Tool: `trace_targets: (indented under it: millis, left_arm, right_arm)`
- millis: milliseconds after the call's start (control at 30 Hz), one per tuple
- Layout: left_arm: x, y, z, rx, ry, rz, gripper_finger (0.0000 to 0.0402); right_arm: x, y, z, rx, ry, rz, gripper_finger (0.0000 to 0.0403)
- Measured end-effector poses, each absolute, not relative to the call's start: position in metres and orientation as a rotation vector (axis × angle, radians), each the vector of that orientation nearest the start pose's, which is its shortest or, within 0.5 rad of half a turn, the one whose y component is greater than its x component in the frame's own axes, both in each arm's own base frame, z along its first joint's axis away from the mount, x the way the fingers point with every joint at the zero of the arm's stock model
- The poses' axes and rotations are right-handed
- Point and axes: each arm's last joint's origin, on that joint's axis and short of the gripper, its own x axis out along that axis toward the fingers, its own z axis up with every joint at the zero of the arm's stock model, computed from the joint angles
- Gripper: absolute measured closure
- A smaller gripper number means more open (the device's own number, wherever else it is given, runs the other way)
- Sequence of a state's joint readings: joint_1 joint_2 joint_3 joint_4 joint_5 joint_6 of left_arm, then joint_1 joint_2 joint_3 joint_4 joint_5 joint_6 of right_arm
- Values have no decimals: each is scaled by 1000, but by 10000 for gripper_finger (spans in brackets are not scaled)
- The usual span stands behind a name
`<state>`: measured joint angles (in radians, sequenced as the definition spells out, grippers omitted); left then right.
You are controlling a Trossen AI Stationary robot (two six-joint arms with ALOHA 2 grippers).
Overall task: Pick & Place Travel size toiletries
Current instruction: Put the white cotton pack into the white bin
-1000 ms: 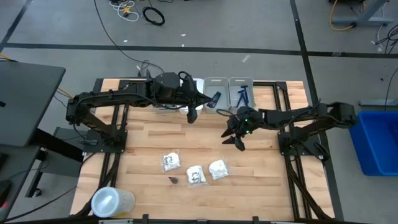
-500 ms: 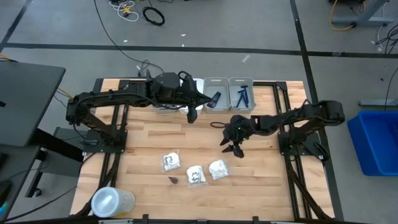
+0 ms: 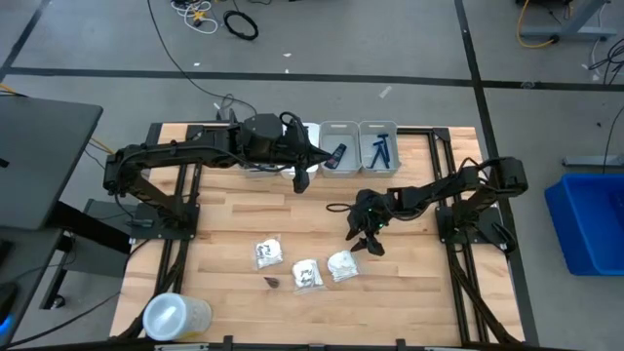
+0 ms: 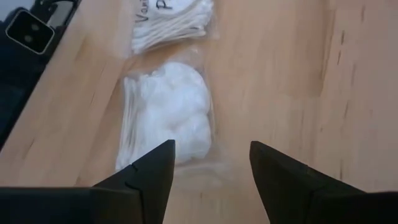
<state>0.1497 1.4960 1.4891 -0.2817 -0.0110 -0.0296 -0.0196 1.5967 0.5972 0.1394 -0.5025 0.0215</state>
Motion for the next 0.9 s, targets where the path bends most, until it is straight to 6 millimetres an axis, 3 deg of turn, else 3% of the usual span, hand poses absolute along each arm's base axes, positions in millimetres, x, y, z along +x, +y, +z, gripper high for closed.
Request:
trace_targets:
  millis: [300, 900]
  left_arm:
    - [335, 51, 398, -49, 286, 168, 377]
    - [334, 51, 396, -50, 304, 168, 377]
  right_arm:
    - [273, 10, 112, 237, 869, 452, 206]
    - [274, 12, 111, 219, 852, 471, 230]
